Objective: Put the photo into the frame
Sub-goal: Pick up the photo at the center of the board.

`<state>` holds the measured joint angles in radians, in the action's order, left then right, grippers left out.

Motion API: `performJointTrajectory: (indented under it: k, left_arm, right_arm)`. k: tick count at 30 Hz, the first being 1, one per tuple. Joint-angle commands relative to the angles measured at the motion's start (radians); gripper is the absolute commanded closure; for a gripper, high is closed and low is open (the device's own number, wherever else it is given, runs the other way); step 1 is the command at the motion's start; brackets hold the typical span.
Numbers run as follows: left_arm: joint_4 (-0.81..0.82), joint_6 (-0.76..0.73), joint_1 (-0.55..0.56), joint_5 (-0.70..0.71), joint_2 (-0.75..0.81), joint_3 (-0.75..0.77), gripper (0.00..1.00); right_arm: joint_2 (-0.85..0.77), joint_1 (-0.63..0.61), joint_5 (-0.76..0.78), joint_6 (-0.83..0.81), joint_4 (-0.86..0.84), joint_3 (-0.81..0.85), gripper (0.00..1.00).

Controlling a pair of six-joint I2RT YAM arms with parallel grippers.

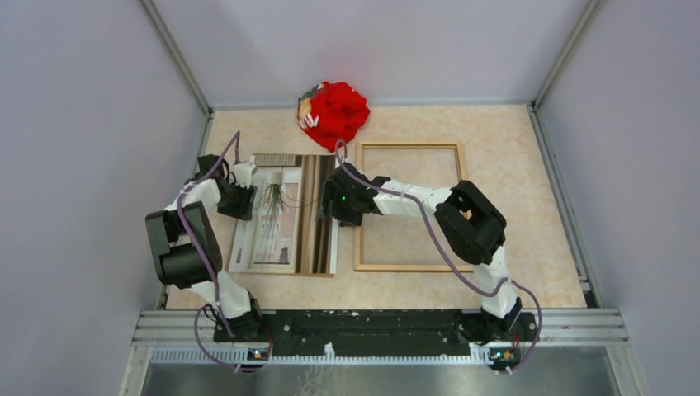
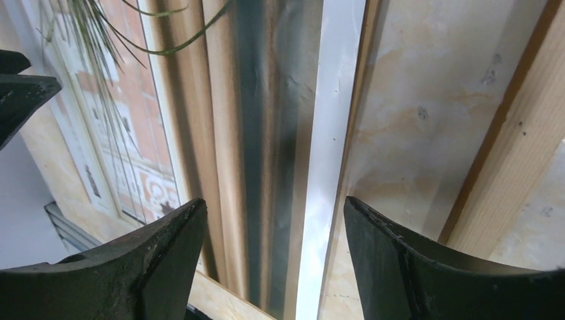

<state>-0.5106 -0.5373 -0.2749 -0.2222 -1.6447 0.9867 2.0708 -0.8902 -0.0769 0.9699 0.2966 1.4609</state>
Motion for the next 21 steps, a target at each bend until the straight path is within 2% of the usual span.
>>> performJointTrajectory:
  k: [1, 6, 15, 21]
  left_arm:
    - [0.000, 0.009, -0.003, -0.031, 0.034, -0.025, 0.46]
    - [0.013, 0.008, 0.000, -0.027, 0.030, -0.043, 0.46]
    - [0.021, 0.002, 0.000, -0.035, 0.020, -0.049, 0.47]
    - [0.024, 0.002, 0.001, -0.053, 0.016, -0.054, 0.47]
  right_arm:
    - [0.006, -0.019, 0.072, -0.030, 0.115, 0.054, 0.25]
    - [-0.007, -0.026, 0.066, -0.013, 0.107, 0.025, 0.25]
    - [-0.027, -0.028, -0.057, 0.059, -0.019, -0.046, 0.26]
    - [-0.057, -0.040, -0.065, 0.063, -0.023, -0.057, 0.27]
